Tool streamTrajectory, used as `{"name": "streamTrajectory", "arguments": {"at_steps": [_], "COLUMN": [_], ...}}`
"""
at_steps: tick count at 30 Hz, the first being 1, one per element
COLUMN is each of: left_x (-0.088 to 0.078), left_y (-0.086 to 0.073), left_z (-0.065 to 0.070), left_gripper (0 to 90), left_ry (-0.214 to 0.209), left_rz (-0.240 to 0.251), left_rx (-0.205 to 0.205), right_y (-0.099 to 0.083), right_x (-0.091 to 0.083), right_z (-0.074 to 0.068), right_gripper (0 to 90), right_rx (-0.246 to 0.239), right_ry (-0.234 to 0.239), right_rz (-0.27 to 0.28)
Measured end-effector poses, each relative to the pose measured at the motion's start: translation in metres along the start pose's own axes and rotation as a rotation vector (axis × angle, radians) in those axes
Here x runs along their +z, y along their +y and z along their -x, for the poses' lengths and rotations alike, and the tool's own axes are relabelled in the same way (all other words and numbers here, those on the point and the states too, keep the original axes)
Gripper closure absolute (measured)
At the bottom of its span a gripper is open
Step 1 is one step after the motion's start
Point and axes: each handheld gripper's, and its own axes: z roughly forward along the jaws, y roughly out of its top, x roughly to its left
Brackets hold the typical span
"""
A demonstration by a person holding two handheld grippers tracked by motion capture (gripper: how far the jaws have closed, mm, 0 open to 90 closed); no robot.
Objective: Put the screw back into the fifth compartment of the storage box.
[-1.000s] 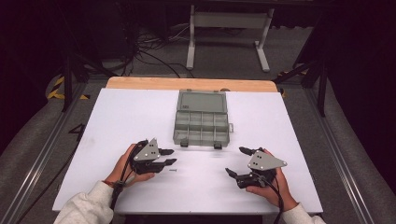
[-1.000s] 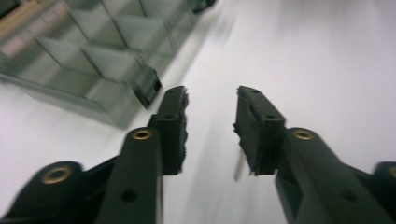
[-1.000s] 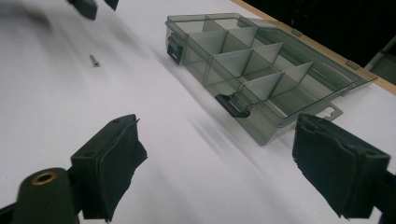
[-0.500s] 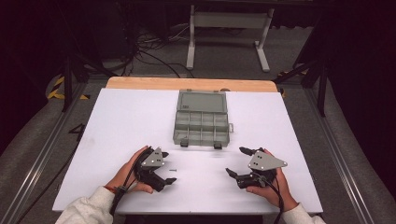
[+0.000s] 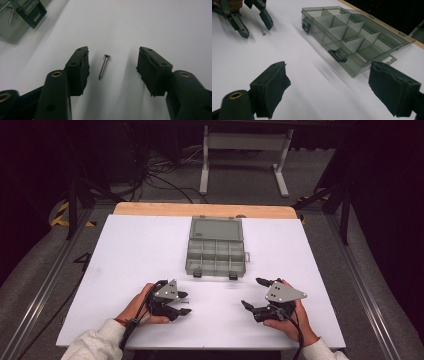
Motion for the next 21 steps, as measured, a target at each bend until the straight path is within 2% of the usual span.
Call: {"name": "streamTrajectory", "arguments": {"at_steps": [3,14,18,21], "left_x": [-0.0001,0.0017,0.002,0.0017], "left_y": [0.0014,0.0044,0.0036,0.0036], "left_z": [-0.0021,0.0,-0.0009,0.0], "left_gripper": [56.2,86.3,87.9,87.9], "left_ry": [0.016,0.04,0.033,0.043], "left_rz": [-0.002,-0.012,0.004,0.004], "left_rx": [-0.018,0.024,0.01,0.011], "right_y": [0.0001,-0.0002,-0.0002,0.0003], "right_x": [0.0002,-0.0007,-0.0006,-0.0018], "right_z": [-0.0003,0.0009,0.0007,0.0008], "right_gripper": [15.6,15.5,15.5,15.5], "right_rx": [-0.001,-0.001,-0.007,-0.008], "right_ry": [-0.002,-0.012,-0.014,-0.016], "right_rz": [0.002,0.003,0.002,0.005]}}
